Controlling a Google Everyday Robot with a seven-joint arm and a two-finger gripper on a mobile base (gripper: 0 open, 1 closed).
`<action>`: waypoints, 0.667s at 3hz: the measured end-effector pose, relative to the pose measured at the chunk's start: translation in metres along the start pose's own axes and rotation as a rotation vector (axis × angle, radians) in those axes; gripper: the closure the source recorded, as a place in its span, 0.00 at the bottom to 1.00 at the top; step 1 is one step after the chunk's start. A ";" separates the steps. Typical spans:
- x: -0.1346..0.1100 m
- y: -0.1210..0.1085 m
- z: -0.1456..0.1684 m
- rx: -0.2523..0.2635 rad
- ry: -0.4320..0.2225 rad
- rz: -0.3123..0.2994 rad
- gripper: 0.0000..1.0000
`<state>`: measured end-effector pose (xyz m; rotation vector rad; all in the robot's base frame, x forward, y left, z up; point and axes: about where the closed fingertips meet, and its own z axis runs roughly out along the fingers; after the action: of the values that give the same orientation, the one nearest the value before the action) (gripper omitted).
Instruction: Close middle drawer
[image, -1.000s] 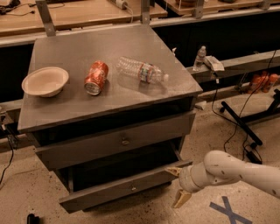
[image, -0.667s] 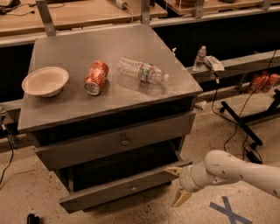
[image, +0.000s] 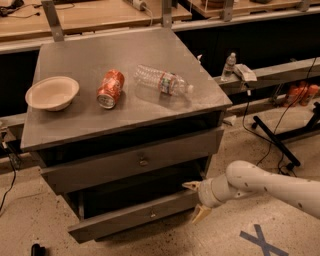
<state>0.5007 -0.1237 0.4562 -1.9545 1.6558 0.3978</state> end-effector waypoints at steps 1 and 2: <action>0.008 -0.019 0.018 -0.033 0.009 0.015 0.24; 0.023 -0.028 0.040 -0.073 0.019 0.055 0.33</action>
Offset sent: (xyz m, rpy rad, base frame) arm 0.0552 0.0040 -0.0722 -0.0451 0.1650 -0.0360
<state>0.5372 -0.1165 0.4177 -1.9739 1.7328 0.4686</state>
